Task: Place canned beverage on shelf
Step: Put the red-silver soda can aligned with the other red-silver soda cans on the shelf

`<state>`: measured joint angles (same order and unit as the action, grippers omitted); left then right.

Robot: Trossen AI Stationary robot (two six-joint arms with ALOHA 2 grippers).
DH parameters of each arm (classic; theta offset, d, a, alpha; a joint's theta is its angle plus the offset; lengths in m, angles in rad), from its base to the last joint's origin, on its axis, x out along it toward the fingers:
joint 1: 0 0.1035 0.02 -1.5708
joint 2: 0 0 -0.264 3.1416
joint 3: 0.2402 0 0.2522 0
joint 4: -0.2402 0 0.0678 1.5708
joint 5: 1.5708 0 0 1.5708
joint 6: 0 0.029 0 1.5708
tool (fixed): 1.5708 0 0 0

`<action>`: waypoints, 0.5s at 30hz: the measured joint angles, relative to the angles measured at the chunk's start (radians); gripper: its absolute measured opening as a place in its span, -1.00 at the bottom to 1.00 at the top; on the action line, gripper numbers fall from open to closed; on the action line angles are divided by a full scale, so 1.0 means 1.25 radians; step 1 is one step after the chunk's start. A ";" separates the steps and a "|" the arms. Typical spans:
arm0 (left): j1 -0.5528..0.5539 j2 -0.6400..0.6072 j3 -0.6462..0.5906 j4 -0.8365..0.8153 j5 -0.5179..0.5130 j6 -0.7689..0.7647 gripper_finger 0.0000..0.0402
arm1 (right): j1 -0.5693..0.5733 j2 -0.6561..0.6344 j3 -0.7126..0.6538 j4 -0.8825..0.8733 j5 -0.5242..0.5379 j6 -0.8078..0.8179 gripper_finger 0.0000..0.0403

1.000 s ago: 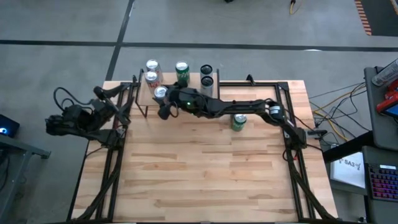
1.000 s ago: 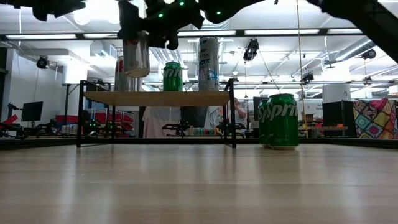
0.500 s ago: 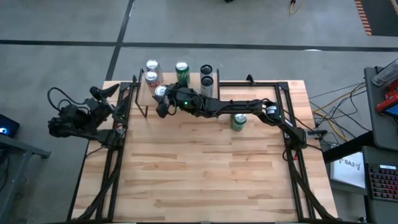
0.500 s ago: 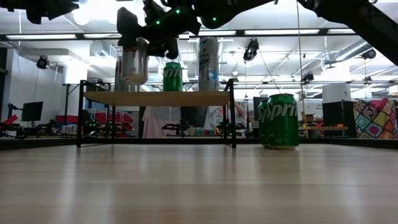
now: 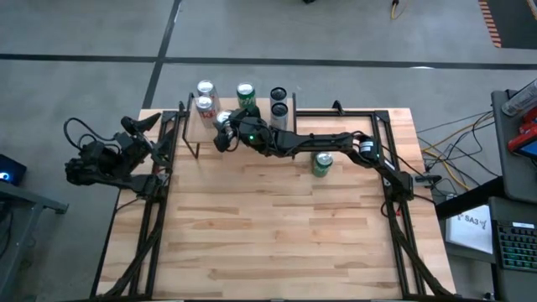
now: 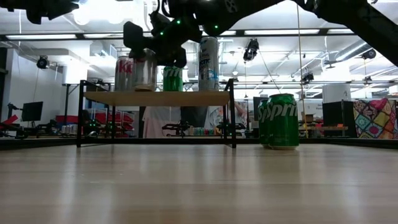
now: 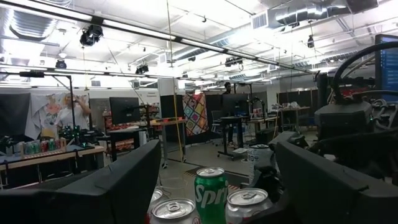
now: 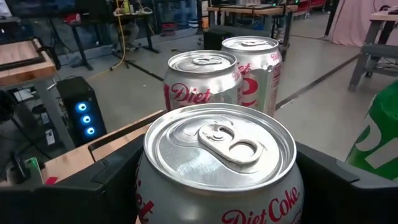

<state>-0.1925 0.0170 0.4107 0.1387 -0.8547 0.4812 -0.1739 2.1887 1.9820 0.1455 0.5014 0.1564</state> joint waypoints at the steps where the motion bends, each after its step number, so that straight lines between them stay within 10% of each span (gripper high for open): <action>1: 0.000 0.000 0.000 0.000 0.000 0.000 0.50 | -0.001 0.000 0.000 0.000 -0.001 -0.003 0.49; 15: 0.000 0.000 0.000 0.000 0.001 0.005 0.50 | -0.003 -0.001 -0.001 0.003 0.001 -0.056 0.70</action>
<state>-0.1921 0.0174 0.4107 0.1390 -0.8538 0.4874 -0.1776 2.1877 1.9808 0.1496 0.5027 0.0865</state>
